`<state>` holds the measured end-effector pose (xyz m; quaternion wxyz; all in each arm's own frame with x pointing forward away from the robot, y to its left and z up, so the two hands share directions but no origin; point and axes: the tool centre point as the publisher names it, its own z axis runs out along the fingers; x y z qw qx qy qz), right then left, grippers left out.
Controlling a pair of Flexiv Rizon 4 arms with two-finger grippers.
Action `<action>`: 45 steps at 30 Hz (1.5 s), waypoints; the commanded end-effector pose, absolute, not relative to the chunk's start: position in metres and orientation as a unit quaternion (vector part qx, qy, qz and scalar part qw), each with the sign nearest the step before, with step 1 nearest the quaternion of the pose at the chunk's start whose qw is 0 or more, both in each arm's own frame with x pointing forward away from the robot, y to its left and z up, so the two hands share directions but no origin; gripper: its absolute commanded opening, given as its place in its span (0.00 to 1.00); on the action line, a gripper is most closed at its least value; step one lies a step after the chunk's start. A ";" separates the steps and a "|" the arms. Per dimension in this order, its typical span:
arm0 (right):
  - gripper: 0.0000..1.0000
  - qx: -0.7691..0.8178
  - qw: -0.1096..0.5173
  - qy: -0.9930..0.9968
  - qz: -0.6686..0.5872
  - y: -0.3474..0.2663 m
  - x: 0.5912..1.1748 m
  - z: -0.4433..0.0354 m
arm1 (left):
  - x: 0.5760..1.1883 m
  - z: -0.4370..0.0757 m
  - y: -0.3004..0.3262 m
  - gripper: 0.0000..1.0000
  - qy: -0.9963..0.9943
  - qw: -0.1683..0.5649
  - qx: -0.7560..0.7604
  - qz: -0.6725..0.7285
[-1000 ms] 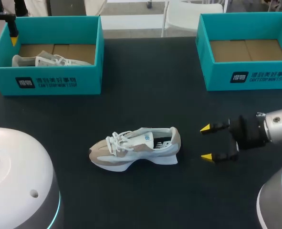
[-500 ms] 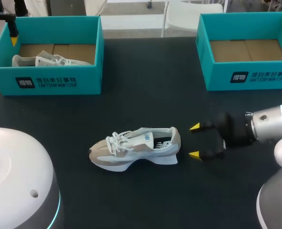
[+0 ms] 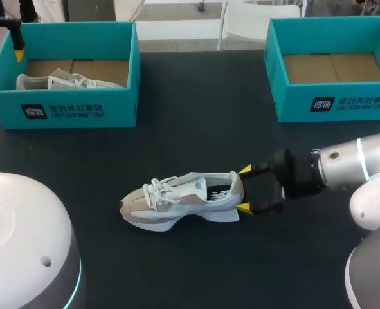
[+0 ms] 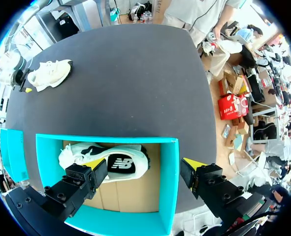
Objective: Take the shoe out of the shoebox, open the shoe tongue, remove and reinsert the insole, then place the shoe into the shoebox
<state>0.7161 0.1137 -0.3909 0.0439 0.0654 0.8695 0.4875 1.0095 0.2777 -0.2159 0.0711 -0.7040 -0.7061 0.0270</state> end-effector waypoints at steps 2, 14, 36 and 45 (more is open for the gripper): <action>1.00 0.064 0.039 0.867 0.492 0.135 0.717 -0.402 | 1.009 -0.215 0.278 1.00 -0.706 0.072 -0.704 0.026; 1.00 0.057 0.033 0.858 0.509 0.160 0.718 -0.412 | 1.009 -0.215 0.278 1.00 -0.706 0.072 -0.704 0.026; 0.00 0.056 0.012 0.855 0.515 0.171 0.717 -0.428 | 1.009 -0.215 0.278 1.00 -0.706 0.072 -0.704 0.026; 0.00 0.056 0.012 0.855 0.515 0.171 0.717 -0.428 | 1.009 -0.215 0.278 1.00 -0.706 0.072 -0.704 0.026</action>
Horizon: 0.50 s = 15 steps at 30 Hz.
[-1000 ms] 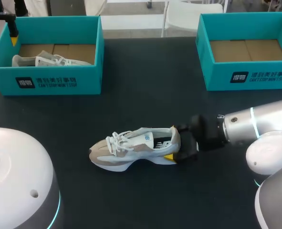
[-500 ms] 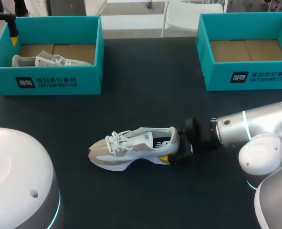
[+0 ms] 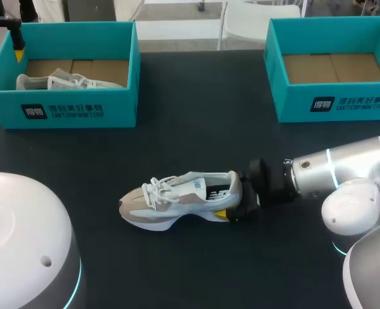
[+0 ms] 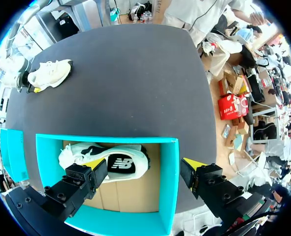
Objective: Take the shoe out of the shoebox, open the shoe tongue, remove and reinsert the insole, then place the shoe into the shoebox
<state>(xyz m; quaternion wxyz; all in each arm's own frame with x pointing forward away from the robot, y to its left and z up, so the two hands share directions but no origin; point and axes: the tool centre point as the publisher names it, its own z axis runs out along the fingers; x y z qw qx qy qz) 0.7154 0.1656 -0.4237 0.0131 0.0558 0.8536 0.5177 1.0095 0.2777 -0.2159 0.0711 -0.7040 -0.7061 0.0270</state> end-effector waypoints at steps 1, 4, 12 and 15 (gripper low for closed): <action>0.00 0.056 0.012 0.855 0.515 0.171 0.717 -0.428 | 1.009 -0.215 0.278 1.00 -0.706 0.072 -0.704 0.026; 0.00 0.056 0.012 0.855 0.515 0.171 0.717 -0.428 | 0.985 -0.204 0.263 1.00 -0.720 0.049 -0.692 0.015; 0.00 0.056 0.012 0.855 0.515 0.171 0.717 -0.428 | 0.955 -0.198 0.227 1.00 -0.912 0.014 -0.409 -0.014; 0.00 0.056 0.012 0.855 0.515 0.171 0.717 -0.428 | 0.946 -0.199 0.221 1.00 -0.958 0.037 -0.281 0.034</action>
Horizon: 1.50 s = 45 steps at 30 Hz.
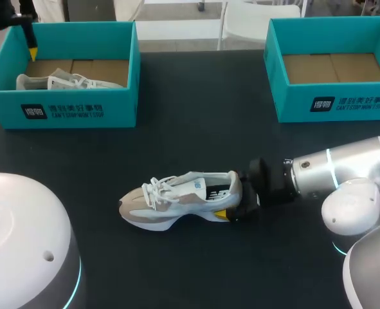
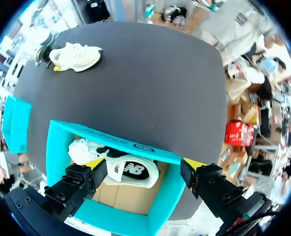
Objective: Take the shoe out of the shoebox, open the shoe tongue, remove and reinsert the insole, then place the shoe into the shoebox
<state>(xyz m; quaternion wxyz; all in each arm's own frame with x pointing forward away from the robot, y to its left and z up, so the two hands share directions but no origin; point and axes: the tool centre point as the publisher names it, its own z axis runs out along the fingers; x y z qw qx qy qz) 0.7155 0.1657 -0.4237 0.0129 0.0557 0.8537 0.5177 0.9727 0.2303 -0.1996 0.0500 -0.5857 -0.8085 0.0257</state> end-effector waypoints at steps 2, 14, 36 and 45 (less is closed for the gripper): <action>0.00 0.056 0.012 0.855 0.515 0.171 0.717 -0.428 | 0.946 -0.199 0.221 1.00 -0.958 0.037 -0.281 0.034; 0.00 0.056 0.012 0.855 0.515 0.171 0.717 -0.428 | 0.938 -0.199 0.213 1.00 -0.970 0.036 -0.239 0.023; 0.00 0.056 0.012 0.855 0.515 0.171 0.717 -0.428 | 0.860 -0.218 0.088 1.00 -0.939 0.049 0.337 0.044; 0.00 0.056 0.012 0.855 0.515 0.171 0.717 -0.428 | 0.845 -0.220 0.057 1.00 -0.935 0.083 0.340 0.052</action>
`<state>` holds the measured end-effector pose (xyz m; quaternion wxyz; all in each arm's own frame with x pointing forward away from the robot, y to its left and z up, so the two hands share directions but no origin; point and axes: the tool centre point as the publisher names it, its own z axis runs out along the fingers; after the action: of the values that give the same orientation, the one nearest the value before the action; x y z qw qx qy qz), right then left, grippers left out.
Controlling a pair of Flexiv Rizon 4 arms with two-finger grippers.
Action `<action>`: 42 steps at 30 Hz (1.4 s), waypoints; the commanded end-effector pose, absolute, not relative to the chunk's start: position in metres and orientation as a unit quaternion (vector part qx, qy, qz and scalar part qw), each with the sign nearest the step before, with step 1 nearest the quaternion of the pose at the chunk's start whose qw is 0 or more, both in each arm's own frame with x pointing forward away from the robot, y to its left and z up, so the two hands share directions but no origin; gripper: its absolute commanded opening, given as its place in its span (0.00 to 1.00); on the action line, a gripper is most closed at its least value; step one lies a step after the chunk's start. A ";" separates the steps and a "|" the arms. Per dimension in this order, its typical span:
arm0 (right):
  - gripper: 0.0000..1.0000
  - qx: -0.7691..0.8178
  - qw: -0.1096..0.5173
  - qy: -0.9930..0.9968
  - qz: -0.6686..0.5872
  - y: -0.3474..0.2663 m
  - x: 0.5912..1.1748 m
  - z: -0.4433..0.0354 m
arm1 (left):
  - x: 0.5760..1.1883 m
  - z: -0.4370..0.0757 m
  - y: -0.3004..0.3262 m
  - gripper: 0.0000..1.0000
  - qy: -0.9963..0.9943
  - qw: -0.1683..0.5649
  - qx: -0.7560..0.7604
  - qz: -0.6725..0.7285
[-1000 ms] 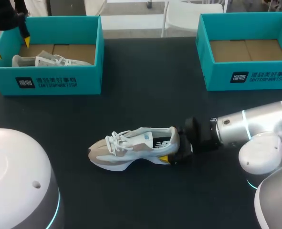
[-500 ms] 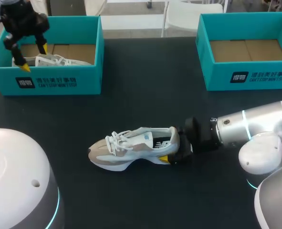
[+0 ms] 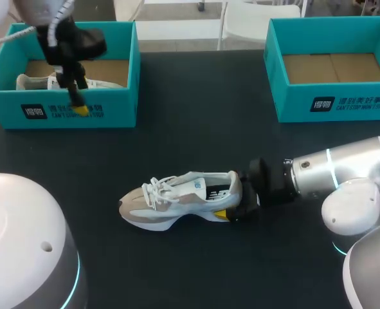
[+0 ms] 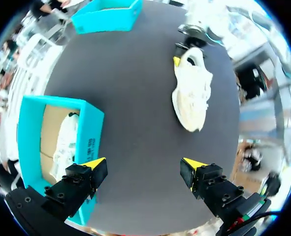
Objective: Take the shoe out of the shoebox, open the shoe tongue, remove and reinsert the insole, then place the shoe into the shoebox
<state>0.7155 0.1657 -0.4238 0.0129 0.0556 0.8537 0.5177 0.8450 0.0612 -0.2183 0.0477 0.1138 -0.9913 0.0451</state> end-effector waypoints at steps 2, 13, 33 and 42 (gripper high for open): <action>0.00 0.056 0.012 0.855 0.515 0.171 0.717 -0.428 | 0.845 -0.220 0.057 1.00 -0.935 0.083 0.340 0.052; 0.00 0.056 0.012 0.855 0.515 0.171 0.717 -0.428 | 0.845 -0.220 0.057 1.00 -0.935 0.083 0.340 0.052; 0.00 0.056 0.012 0.855 0.515 0.171 0.717 -0.428 | 0.736 -0.241 -0.047 1.00 -0.814 -0.002 0.581 -0.008; 0.00 0.056 0.012 0.855 0.515 0.171 0.717 -0.428 | 0.714 -0.259 -0.091 1.00 -0.748 0.004 0.664 -0.010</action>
<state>0.7156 0.1658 -0.4239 0.0128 0.0556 0.8537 0.5176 0.7144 -0.0732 -0.2506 0.0264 0.6533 -0.7566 -0.0054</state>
